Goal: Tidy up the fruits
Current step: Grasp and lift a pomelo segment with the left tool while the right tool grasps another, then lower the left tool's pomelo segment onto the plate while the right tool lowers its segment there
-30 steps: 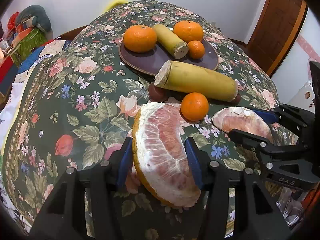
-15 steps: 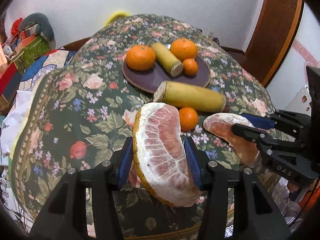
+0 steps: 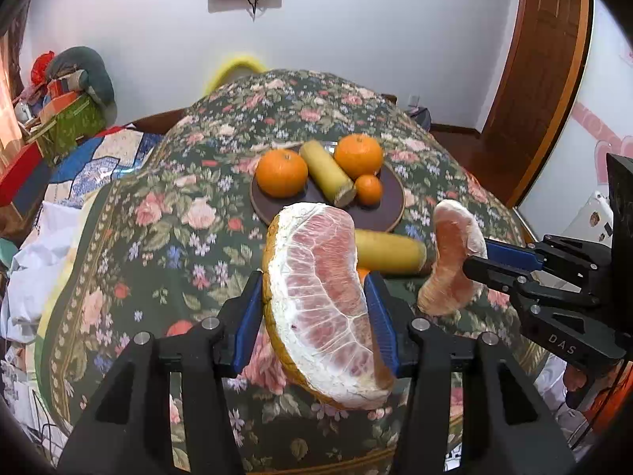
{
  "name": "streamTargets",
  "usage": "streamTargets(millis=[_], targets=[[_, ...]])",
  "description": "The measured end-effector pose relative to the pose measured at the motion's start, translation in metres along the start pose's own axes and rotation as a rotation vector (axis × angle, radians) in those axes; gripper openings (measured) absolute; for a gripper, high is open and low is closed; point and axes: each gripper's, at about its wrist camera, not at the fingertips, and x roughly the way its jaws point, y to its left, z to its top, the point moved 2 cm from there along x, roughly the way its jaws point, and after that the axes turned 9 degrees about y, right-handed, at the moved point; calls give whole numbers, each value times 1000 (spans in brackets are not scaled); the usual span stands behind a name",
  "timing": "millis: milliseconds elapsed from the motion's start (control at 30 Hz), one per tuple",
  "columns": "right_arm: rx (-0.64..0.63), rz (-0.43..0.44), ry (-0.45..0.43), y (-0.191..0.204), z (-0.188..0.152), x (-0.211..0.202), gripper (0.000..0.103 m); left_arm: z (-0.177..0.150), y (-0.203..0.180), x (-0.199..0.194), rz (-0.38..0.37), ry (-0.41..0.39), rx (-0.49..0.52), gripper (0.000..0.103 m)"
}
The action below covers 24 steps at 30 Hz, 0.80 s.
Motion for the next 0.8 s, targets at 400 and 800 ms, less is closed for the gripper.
streamTargets(millis=[400, 800], targets=[[12, -2, -75, -9, 34, -6, 20, 35, 6, 1, -16, -63, -17, 50], [2, -10, -105, -16, 65, 10, 20, 70, 16, 20, -21, -91, -31, 50]])
